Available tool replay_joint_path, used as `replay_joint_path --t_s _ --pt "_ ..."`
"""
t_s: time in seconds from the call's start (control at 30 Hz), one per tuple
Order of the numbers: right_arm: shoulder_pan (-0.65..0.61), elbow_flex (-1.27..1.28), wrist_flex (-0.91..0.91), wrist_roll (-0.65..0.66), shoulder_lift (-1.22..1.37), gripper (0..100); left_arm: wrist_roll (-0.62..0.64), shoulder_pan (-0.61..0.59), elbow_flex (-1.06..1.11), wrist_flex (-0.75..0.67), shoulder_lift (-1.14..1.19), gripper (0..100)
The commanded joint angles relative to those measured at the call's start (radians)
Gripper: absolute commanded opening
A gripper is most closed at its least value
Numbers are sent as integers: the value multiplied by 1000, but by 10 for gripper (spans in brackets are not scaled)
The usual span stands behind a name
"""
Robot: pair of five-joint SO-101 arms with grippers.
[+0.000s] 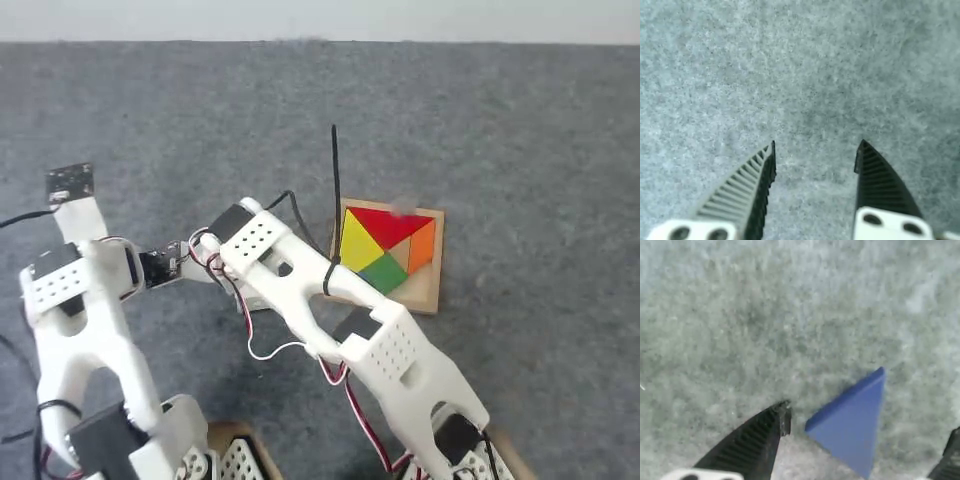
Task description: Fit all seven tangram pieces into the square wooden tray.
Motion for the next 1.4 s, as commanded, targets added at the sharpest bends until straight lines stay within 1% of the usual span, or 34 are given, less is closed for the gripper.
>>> replay_joint_path --t_s 0.0,0.17,0.37,0.5,0.63,0.77,0.87,1.0,1.13,1.17,1.3,1.37 --pt "1 -46 -10 -11 15 441 14 -2 -27 -12 -48 246" --pt "2 -46 -12 -14 24 349 14 -2 -27 -12 -48 246" --pt "4 -46 16 -15 22 316 14 -2 -27 -12 -48 246" --pt "47 -61 31 -48 19 299 14 -2 -27 -12 -48 246" --pt "97 -118 108 -63 21 294 14 -2 -27 -12 -48 246" --pt "120 -189 196 -68 21 236 14 -2 -27 -12 -48 246" --pt "117 -227 232 -86 21 234 14 -2 -27 -12 -48 246" --pt "96 -229 205 -118 30 244 14 -2 -27 -12 -48 246" --pt "51 -224 202 -123 30 356 14 -2 -27 -12 -48 246" --pt "39 -224 200 -135 30 363 14 -2 -27 -12 -48 246" --pt "18 -224 173 -161 31 311 14 0 -27 -12 -48 246" --pt "18 -224 143 -161 31 310 14 2 -27 -12 -48 246"
